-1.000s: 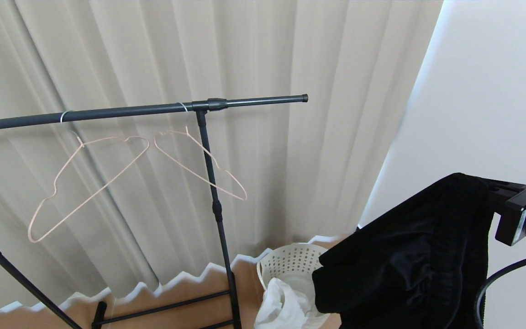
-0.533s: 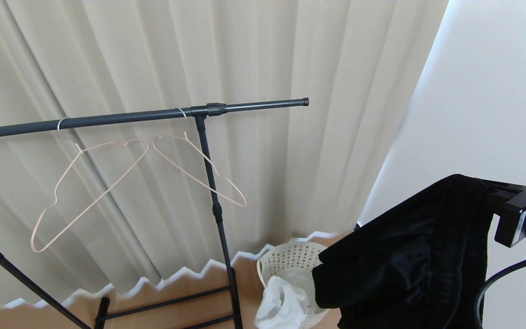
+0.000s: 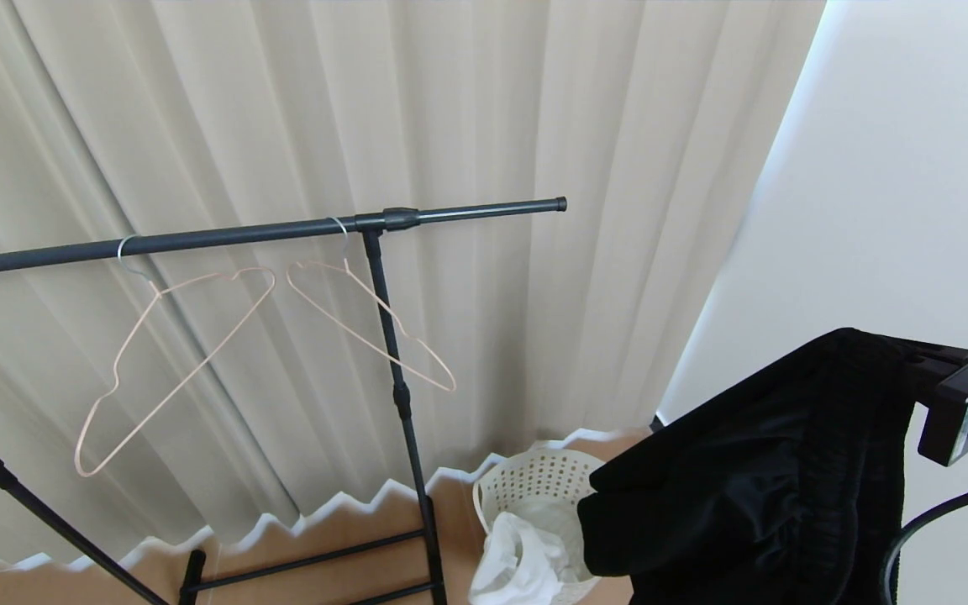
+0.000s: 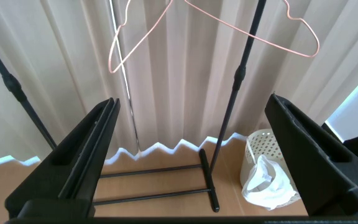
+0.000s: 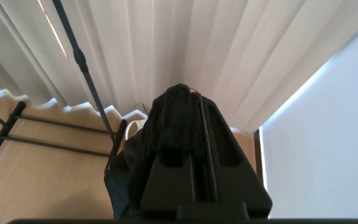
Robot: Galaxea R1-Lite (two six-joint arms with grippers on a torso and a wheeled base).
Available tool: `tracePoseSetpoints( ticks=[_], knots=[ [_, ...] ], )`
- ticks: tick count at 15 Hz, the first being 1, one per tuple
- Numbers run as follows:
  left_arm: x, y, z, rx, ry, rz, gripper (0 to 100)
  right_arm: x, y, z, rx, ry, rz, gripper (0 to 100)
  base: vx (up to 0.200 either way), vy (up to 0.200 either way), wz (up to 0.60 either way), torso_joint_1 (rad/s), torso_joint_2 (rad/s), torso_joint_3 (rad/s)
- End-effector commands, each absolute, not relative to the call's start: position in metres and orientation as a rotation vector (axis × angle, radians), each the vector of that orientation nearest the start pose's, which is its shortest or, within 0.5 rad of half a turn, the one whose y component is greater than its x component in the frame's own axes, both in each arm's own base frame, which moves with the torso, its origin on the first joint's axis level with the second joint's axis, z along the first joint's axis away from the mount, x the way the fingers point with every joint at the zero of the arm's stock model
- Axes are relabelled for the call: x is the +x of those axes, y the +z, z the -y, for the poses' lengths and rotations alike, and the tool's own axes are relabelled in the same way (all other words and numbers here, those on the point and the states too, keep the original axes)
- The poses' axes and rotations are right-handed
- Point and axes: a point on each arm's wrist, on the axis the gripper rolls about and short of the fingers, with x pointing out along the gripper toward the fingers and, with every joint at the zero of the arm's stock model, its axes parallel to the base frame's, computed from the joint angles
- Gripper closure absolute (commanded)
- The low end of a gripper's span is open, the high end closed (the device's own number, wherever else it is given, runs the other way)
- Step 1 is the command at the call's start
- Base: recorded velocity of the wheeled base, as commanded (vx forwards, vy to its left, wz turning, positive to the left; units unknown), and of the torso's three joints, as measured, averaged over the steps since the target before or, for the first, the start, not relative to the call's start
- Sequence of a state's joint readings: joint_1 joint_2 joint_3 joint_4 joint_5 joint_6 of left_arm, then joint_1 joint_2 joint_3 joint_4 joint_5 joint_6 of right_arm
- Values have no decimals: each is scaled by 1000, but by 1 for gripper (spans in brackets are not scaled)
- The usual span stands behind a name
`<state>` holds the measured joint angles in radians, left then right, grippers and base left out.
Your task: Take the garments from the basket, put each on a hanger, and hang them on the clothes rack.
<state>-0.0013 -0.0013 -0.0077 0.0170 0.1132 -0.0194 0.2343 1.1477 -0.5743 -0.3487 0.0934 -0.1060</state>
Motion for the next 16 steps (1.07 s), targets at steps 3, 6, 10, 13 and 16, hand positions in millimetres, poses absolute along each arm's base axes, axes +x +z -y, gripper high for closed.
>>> tracePoseSetpoints(
  ticks=[3,6,10,13,16],
  knots=[
    [-24,76,-3,-19,112,-8,0,156,218,-40,-120,341,-198,100,0,0,0,82,-178,-90],
    [-24,76,-3,-19,112,-8,0,157,215,-40,-141,345,-200,100,0,0,0,0,0,0],
    [-24,76,-3,-19,112,-8,0,157,214,-40,-146,349,-205,100,0,0,450,2,4,3],
    [-24,76,-3,-19,112,-8,0,157,212,-40,-148,351,-213,100,0,0,0,0,0,0],
    [-24,76,-3,-19,112,-8,0,156,211,-40,-148,351,-213,100,0,0,0,0,0,0]
  ],
)
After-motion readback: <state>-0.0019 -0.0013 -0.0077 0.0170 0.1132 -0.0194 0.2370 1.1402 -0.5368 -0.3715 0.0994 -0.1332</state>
